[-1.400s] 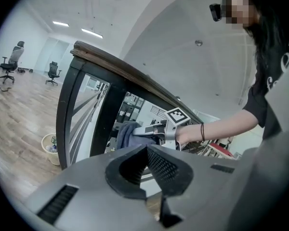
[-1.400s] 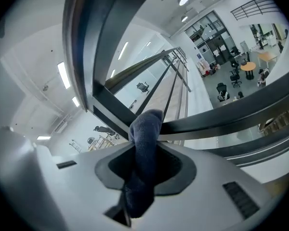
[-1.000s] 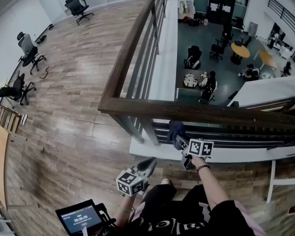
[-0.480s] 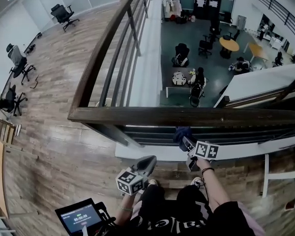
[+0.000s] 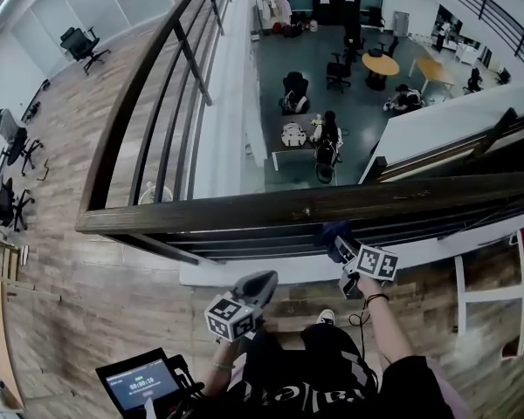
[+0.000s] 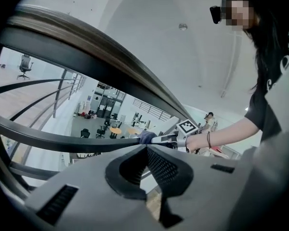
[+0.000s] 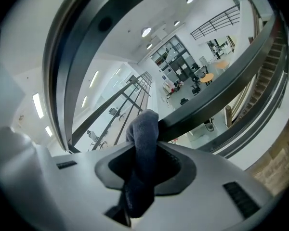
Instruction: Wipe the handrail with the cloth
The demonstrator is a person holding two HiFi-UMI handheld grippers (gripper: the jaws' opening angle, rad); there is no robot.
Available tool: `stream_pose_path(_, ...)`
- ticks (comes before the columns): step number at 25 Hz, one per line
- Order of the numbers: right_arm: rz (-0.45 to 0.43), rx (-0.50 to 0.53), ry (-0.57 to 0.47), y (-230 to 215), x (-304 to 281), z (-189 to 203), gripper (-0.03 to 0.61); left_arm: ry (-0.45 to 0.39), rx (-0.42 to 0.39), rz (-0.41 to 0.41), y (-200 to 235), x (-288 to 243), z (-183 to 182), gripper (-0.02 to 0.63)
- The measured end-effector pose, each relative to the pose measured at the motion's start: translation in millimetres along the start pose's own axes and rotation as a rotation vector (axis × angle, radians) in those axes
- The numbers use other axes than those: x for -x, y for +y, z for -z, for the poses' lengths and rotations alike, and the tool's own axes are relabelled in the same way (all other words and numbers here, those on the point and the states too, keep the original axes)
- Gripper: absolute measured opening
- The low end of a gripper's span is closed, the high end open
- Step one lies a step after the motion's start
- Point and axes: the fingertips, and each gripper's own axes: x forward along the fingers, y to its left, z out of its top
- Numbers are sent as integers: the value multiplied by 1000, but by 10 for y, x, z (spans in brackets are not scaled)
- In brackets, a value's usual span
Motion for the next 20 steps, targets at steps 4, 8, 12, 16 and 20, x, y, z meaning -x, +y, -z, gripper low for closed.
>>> stream_pose_path(4,35,-26,-47,-896,554,-303,92,25,-15,19,-481,-597,276,0)
stream_pose_path(8,90,-44,-95,-1281,970,-773,92,31,-12,26,-684,-790,96,0)
stream_pose_path(12,149,-37,-126,-1768,1358,-1171,92,30,-10,19,-827,-956,32,0)
stream_pose_path(16,231,-14,-145,-2246,1706,-1513,92,35,-3,4,-841,-1001,2,0)
stream_pose_path(20,314,-12,-178,-2660,2003,-1798,92,25,-1,-14,-780,-985,-64,0)
